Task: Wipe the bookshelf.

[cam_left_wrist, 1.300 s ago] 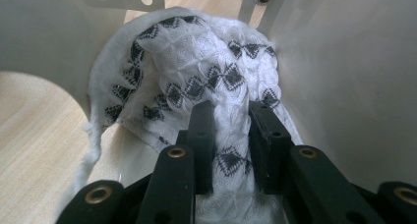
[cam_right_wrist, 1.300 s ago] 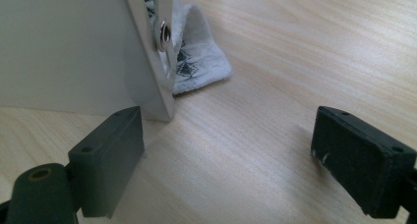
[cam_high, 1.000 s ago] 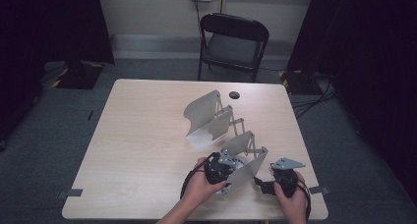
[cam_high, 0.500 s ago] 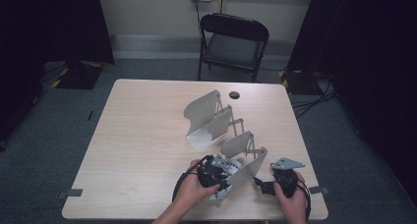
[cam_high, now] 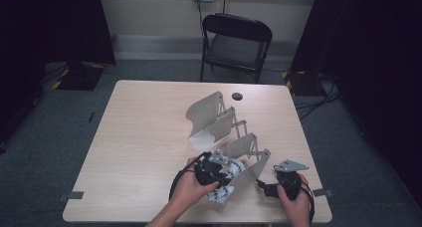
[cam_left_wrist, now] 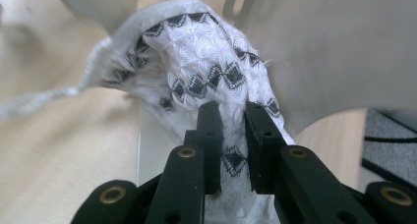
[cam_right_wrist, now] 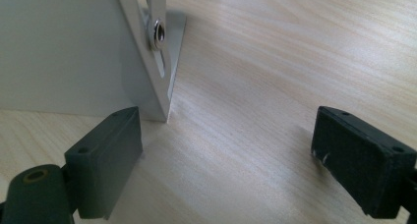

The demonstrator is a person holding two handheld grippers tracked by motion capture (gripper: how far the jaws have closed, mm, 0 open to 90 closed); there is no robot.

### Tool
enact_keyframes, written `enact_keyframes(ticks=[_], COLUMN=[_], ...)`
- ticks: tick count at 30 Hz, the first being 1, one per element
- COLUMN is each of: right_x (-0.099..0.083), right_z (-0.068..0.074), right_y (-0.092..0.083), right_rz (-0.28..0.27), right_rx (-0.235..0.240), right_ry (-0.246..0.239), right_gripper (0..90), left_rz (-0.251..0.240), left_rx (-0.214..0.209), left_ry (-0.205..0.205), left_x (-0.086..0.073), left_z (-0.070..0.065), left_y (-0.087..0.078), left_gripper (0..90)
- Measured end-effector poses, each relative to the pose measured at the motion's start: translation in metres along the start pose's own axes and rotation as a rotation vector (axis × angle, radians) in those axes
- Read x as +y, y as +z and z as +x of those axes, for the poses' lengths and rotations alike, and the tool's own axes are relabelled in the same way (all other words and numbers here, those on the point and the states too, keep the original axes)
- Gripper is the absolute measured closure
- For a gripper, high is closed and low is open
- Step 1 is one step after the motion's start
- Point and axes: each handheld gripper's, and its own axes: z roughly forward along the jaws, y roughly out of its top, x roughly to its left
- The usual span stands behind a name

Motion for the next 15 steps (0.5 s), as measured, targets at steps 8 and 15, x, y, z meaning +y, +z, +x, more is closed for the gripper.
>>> enact_keyframes(ticks=[8, 15], right_x=[0.000, 0.000], right_z=[0.000, 0.000], right_y=[0.000, 0.000], right_rz=[0.000, 0.001], right_rx=[0.000, 0.001], right_ry=[0.000, 0.001], right_gripper=[11.3, 11.3], left_rz=[-0.100, -0.093], left_rx=[-0.020, -0.041], left_ry=[0.014, 0.044], left_x=[0.043, 0.051], left_z=[-0.007, -0.018], left_y=[-0.037, -0.028], left_gripper=[78.8, 78.8])
